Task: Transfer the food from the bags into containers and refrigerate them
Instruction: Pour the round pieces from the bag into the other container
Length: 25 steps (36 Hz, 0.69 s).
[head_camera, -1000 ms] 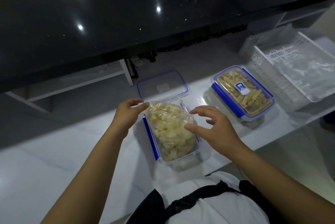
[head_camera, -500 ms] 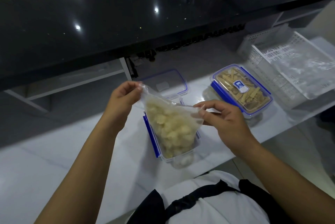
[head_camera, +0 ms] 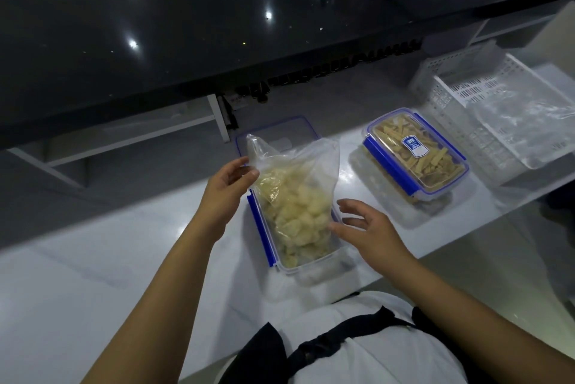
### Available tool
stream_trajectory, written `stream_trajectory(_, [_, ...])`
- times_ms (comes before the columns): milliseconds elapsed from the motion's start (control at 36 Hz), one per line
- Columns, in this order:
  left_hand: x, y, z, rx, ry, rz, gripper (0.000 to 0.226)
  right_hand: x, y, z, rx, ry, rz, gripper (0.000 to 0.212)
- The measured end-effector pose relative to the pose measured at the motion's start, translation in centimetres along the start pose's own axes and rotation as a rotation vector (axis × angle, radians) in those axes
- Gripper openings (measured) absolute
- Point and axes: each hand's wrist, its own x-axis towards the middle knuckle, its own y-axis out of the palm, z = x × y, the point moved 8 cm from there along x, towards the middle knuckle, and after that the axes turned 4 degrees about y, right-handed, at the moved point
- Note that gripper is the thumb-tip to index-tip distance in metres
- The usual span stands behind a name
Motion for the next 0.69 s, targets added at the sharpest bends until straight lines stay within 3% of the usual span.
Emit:
stream_trajectory(167, [1.4, 0.4, 0.4, 0.115, -0.028, -0.014, 0.026, 1.2, 0.5, -2.3, -0.207, 0.146, 0.015, 0.046])
stream_trajectory(361, [1.5, 0.7, 1.5, 0.215, -0.058, 0.051, 0.039, 1.7, -0.3, -4.2, -0.01, 0.27, 0.01, 0.048])
stream_trajectory(444, [0.9, 0.1, 1.8, 0.203, -0.072, 0.026, 0.038, 2.2, -0.2, -3.7, -0.011, 0.245, 0.036, 0.051])
stream_trajectory(611, [-3.2, -1.9, 2.6, 0.246, -0.117, -0.05, 0.04, 5.0, -0.5, -0.8, -0.256, 0.094, 0.065, 0.041])
stream_trajectory(694, [-6.0, -2.7, 3.7, 0.171, -0.184, -0.02, 0.036, 6.8, -0.6, 1.1, -0.237, 0.07, 0.058, 0.042])
